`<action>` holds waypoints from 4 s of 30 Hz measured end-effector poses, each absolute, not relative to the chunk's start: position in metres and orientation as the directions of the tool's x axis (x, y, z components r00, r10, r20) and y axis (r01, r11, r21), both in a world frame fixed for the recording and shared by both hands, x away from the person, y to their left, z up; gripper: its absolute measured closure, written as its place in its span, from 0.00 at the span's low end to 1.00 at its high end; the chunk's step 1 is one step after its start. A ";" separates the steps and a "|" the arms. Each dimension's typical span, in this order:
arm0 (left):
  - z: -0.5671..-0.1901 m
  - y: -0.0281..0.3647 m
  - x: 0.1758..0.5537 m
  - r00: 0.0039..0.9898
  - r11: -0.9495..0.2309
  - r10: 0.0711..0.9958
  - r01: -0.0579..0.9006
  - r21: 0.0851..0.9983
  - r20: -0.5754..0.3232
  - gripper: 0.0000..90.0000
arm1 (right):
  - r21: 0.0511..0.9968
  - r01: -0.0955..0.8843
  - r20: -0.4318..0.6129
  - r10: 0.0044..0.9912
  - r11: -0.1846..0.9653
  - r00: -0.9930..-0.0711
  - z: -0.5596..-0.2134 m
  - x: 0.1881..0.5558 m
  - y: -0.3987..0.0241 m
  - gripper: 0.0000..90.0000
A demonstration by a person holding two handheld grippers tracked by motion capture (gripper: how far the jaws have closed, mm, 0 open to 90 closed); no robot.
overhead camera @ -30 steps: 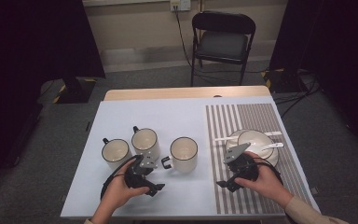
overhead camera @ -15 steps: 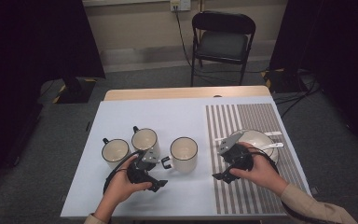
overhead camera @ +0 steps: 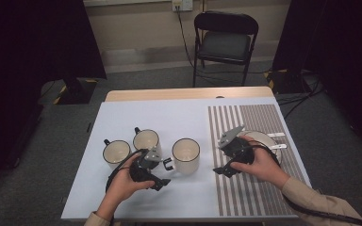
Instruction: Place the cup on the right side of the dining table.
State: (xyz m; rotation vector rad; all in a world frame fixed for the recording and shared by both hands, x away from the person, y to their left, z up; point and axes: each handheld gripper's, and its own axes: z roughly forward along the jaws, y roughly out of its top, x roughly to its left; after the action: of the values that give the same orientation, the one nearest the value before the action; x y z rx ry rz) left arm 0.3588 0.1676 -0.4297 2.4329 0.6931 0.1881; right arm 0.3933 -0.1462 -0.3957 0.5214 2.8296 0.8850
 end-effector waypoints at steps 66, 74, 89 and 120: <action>-0.424 0.161 0.362 0.820 -0.626 0.572 0.447 0.638 -0.013 0.69 | 0.623 0.351 0.015 0.437 0.699 -0.899 -0.369 0.439 -0.097 0.19; -0.422 0.163 0.361 0.806 -0.620 0.592 0.458 0.636 -0.004 0.86 | 0.616 0.356 0.017 0.440 0.703 -0.898 -0.370 0.440 -0.087 0.25; -0.418 0.159 0.358 0.809 -0.634 0.588 0.458 0.623 0.003 0.86 | 0.571 0.434 0.071 0.484 0.697 -0.872 -0.382 0.444 -0.076 0.50; -0.408 0.146 0.347 0.838 -0.660 0.546 0.432 0.615 -0.003 0.86 | 0.534 0.517 0.073 0.573 0.669 -0.817 -0.394 0.443 -0.067 0.91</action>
State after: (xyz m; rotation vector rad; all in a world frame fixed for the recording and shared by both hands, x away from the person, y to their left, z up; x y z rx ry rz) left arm 0.3469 0.1457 -0.4077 2.3911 0.7113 0.2410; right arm 0.4429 -0.0674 -0.3940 0.9092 2.7774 0.8404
